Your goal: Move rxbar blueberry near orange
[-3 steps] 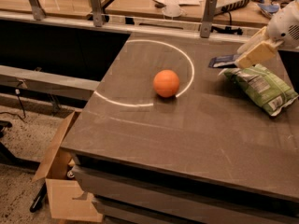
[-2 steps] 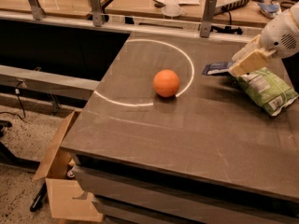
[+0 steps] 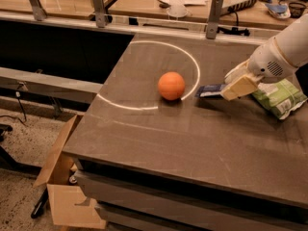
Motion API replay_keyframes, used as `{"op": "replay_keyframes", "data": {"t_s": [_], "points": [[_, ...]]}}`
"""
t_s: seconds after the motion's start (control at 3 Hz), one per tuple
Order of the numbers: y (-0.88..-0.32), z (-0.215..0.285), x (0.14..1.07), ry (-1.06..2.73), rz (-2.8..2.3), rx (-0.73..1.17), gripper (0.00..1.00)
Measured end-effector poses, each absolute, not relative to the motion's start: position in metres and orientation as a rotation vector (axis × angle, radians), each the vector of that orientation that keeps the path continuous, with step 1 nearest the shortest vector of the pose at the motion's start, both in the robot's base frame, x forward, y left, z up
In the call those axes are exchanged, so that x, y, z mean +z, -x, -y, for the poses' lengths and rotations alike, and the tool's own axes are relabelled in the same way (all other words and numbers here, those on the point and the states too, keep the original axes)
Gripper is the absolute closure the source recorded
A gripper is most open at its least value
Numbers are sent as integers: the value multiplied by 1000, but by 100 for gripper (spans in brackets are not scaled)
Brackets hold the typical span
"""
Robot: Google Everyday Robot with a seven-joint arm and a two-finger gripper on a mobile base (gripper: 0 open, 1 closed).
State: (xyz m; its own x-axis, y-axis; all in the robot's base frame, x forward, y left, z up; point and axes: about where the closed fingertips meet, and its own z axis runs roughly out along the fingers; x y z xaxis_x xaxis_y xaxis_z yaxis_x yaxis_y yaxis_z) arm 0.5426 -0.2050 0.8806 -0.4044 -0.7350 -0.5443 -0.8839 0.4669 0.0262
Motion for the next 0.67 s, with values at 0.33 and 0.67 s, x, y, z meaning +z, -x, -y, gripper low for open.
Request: {"op": "replay_keyframes", "data": {"t_s": [0.33, 0.67], "points": [[-539, 194, 869, 1349, -2257, 446, 83], [-537, 183, 864, 1351, -2244, 472, 59]]}}
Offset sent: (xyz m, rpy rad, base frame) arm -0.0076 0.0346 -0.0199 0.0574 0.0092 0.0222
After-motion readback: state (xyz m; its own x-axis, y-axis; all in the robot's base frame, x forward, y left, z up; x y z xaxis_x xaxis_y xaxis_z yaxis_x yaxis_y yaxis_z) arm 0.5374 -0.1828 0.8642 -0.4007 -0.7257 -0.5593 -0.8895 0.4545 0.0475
